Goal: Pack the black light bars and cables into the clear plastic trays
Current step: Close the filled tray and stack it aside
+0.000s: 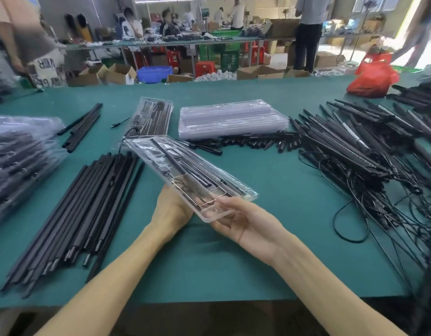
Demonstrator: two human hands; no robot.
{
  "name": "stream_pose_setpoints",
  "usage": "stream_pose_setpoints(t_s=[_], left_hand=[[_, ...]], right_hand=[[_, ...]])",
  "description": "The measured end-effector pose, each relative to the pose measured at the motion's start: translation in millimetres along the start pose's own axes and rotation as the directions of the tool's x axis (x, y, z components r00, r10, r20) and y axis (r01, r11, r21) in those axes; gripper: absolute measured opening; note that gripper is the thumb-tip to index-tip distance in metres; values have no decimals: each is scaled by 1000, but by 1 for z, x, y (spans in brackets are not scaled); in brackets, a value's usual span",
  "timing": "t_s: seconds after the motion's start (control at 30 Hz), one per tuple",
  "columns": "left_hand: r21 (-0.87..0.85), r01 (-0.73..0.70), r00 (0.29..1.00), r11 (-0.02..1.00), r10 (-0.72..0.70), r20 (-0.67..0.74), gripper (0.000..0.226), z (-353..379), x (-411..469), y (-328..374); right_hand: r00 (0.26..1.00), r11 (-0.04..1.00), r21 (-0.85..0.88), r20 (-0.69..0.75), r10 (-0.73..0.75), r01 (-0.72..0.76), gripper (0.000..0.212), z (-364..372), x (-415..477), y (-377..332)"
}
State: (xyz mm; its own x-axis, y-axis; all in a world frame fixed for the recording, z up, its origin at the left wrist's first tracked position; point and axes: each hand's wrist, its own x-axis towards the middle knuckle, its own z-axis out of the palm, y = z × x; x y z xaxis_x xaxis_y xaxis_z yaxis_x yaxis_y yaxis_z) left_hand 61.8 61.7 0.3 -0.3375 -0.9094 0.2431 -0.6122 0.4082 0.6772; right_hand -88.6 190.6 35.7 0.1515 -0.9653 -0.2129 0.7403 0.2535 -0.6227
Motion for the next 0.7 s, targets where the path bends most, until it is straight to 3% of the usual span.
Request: stream_pose_setpoints(t_s=[0.07,0.17,0.23,0.3,0.43,0.5,0.7], left_hand=[[-62,8,1000,998,-7,20,18,0,-1,0],[-120,-90,995,989,94,32,10,-4,-5,6],[-115,-141,990,983,142,1,19,-4,-4,11],[-36,-133,991,990,132,-17,31,-1,0,11],[156,-76,997,985,75,9,14,3,8,8],[247,-98,995,964,96,19,20,4,9,5],[270,-87,996,959,84,21,20,5,12,0]], right_hand=[[999,1000,-21,37,-19,20,15,4,5,0],[995,999,-21,89,-45,47,17,13,19,0],[991,997,-24,113,-66,69,20,23,34,-2],[989,996,-12,122,-88,90,23,38,55,-8],[987,994,62,124,-99,91,16,70,102,-23],[989,992,82,110,-102,93,11,86,130,-30],[992,987,104,-43,-119,123,15,119,219,-35]])
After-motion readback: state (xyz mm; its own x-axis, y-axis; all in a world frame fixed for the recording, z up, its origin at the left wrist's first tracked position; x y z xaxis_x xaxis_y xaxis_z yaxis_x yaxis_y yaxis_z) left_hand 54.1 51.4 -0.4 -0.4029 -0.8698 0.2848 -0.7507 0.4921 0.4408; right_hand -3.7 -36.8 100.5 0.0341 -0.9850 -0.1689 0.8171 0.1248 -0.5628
